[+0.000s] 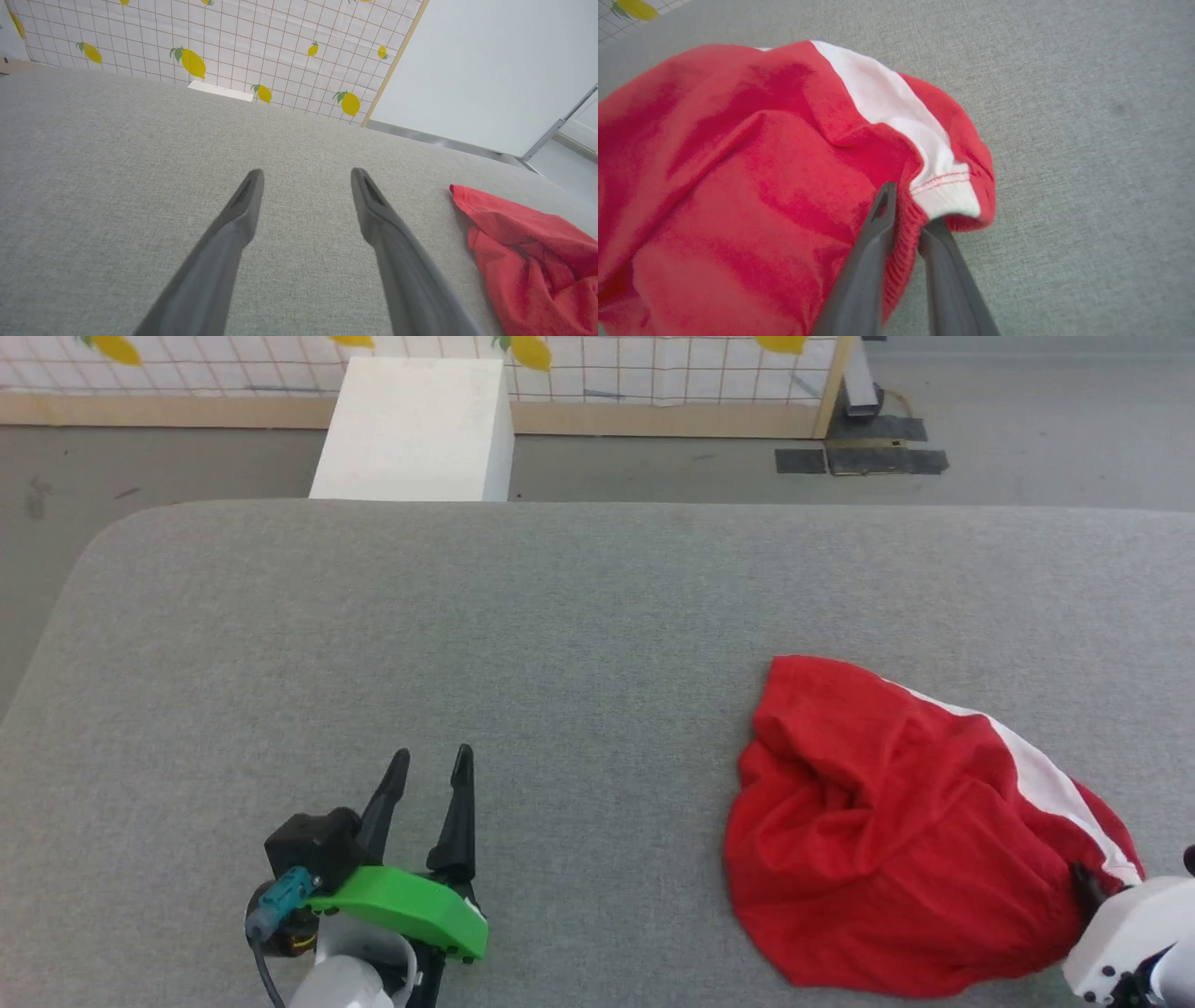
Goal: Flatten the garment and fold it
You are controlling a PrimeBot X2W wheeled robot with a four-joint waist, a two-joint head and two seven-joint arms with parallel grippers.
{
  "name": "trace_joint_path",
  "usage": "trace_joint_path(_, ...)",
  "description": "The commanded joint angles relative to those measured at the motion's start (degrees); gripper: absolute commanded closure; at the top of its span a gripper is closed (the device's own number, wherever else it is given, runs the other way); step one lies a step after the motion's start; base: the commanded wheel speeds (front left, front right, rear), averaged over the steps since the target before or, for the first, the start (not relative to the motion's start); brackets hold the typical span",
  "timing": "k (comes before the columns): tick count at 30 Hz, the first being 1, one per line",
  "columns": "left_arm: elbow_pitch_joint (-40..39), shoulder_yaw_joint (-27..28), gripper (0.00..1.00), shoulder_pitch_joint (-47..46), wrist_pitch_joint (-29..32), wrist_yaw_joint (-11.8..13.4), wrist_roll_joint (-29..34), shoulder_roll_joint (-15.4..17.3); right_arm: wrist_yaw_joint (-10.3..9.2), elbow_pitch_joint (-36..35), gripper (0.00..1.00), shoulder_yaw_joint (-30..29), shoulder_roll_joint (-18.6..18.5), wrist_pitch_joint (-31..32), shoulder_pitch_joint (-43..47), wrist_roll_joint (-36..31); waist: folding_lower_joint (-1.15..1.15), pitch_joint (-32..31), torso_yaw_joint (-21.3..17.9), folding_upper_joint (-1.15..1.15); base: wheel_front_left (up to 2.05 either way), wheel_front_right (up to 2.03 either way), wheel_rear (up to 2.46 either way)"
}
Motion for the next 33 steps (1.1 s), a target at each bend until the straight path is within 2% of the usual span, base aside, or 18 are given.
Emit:
trace_joint_path(1,0.3,-0.1,0.00,-1.0,0.5,-0.4,-0.2,0.1,-0.08,0.2,0.00,-0.1,0.0,-1.8,-0.5,2.0,0.00,-0.3,-1.0,0.00,0.00,0.00,0.00)
trace_joint_path(6,0.0,-0.8,0.00,-4.3,4.1,-1.2,-3.1,-1.3,-0.08,0.8,0.00,-2.2,0.0,-10.3,-1.2,4.6,0.00,-0.4,-2.8,0.00,0.00,0.00,0.00)
trace_joint_path(10,0.8,-4.2,0.00,-10.9,10.1,-2.9,-5.2,-2.9,-0.08,1.6,0.00,-3.2,0.0,-13.5,-1.0,5.2,0.00,0.5,-4.6,0.00,0.00,0.00,0.00)
trace_joint_path(14,4.7,-9.1,0.00,-18.6,18.2,-3.8,-6.6,-3.9,-0.08,1.5,0.00,-2.6,0.0,-14.2,-1.0,4.9,0.00,1.6,-6.8,0.00,0.00,0.00,0.00)
trace_joint_path(17,9.8,-14.1,0.00,-23.1,27.2,-3.9,-7.0,-4.3,-0.08,1.1,0.00,-2.0,0.0,-14.8,-1.7,5.0,0.00,2.8,-8.8,0.00,0.00,0.00,0.00)
trace_joint_path(21,16.2,-19.4,0.00,-27.1,37.1,-3.4,-5.5,-4.4,-0.08,1.4,0.00,-0.7,0.0,-15.4,-2.5,5.7,0.00,4.5,-11.4,0.00,0.00,0.00,0.00)
trace_joint_path(25,19.5,-22.1,0.00,-28.7,40.7,-3.3,-4.8,-4.4,-0.08,1.9,0.00,-0.1,0.0,-16.1,-2.9,6.0,0.00,5.9,-13.0,0.00,0.00,0.00,0.00)
trace_joint_path(29,21.2,-24.0,0.00,-28.5,41.4,-4.3,-6.1,-4.5,-0.08,3.0,0.00,0.5,0.0,-16.9,-3.4,6.3,0.00,6.7,-13.6,0.00,0.00,0.00,0.00)
trace_joint_path(30,21.2,-24.4,0.59,-28.3,41.2,-4.5,-6.5,-4.5,-0.08,3.2,0.00,0.6,0.0,-17.0,-3.4,6.2,0.00,6.7,-13.4,0.00,0.00,0.00,0.00)
trace_joint_path(31,21.1,-24.4,0.91,-28.2,40.5,-4.7,-7.0,-4.5,-0.08,3.4,0.00,0.7,0.0,-17.1,-3.4,6.1,0.00,6.7,-13.3,0.00,0.00,0.00,0.00)
trace_joint_path(32,21.0,-24.6,1.00,-28.1,39.8,-5.0,-7.5,-4.6,-0.08,3.5,0.00,0.7,0.0,-17.2,-3.5,5.9,0.00,6.5,-12.9,0.00,0.00,0.00,0.00)
trace_joint_path(33,20.8,-24.6,1.00,-28.0,39.2,-5.1,-8.0,-4.6,-0.08,3.6,0.00,0.8,0.0,-17.3,-3.5,5.7,0.00,6.4,-12.5,0.00,0.00,0.00,0.00)
